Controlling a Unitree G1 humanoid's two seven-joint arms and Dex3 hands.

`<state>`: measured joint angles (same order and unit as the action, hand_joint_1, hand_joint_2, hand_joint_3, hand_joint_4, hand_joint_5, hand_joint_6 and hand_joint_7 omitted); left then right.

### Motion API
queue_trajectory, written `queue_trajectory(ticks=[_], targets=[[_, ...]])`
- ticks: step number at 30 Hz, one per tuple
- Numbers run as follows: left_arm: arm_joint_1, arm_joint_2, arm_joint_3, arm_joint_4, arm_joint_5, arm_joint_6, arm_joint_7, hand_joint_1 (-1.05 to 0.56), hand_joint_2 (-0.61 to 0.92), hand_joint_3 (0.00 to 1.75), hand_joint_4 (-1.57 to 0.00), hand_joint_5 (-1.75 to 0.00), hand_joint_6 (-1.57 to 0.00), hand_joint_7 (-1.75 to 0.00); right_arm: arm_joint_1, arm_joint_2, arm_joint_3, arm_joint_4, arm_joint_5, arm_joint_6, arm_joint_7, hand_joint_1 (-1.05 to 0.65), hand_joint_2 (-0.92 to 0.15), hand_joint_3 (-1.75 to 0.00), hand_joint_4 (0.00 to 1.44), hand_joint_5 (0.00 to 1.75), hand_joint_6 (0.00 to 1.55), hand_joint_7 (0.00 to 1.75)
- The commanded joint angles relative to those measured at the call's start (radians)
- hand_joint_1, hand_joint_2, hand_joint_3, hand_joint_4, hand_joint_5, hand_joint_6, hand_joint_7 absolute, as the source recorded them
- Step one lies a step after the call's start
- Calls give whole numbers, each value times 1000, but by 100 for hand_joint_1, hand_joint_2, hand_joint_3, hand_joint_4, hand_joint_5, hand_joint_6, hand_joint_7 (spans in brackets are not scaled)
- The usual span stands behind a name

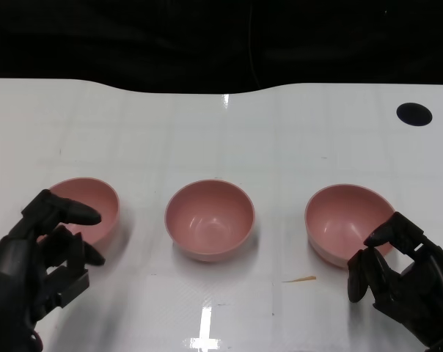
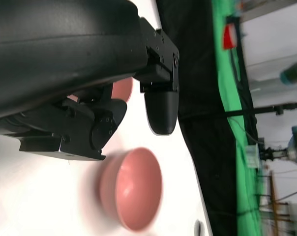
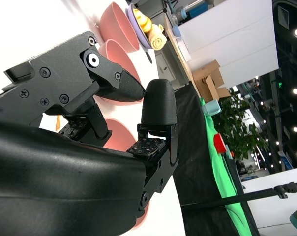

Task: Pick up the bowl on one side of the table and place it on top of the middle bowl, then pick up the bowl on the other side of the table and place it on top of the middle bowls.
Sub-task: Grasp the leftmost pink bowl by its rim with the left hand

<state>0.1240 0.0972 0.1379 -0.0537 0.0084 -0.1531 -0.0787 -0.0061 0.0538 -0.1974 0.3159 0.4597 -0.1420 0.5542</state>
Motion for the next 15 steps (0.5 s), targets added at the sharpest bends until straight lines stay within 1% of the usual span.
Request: queue_trajectory(ticks=[1,3,5,6,7,9,12,15], targets=[[20,31,-24,22,158,-137,97,-8,92,34,-48,-107,-52,-76,11,-5,-1,-15,1,-7,-7,-7,-57,-105,96,175,70,165],[26,39,-35,17,242,-166,142,-15,92,25,-49,-97,-55,-65,11,-6,-1,-16,-1,-5,-9,-7,-57,-105,96,175,70,165],[40,53,-49,-19,361,-148,192,-26,92,17,-55,-68,-65,-39,11,-7,-2,-17,1,1,-10,-7,-57,-105,96,175,70,165],[46,76,-60,-46,477,-120,234,-31,91,12,-59,-53,-70,-27,13,-7,-1,-21,2,7,-13,-7,-57,-105,96,175,70,165],[50,96,-69,-70,577,-89,263,-37,91,7,-64,-38,-74,-18,13,-7,-1,-23,4,10,-12,-7,-57,-105,96,175,70,165],[49,129,-84,-95,730,-46,312,-49,87,2,-70,-20,-79,-7,11,-10,-1,-18,8,10,-1,-7,-58,-106,95,175,69,164],[38,160,-107,-114,853,18,327,-61,81,0,-74,-11,-80,-3,4,-5,-4,-4,10,-4,4,-7,-58,-106,95,175,69,165],[21,196,-138,-115,940,75,311,-67,79,0,-74,-7,-78,-1,6,-2,-2,-16,6,11,-15,-5,-58,-107,96,175,69,165]])
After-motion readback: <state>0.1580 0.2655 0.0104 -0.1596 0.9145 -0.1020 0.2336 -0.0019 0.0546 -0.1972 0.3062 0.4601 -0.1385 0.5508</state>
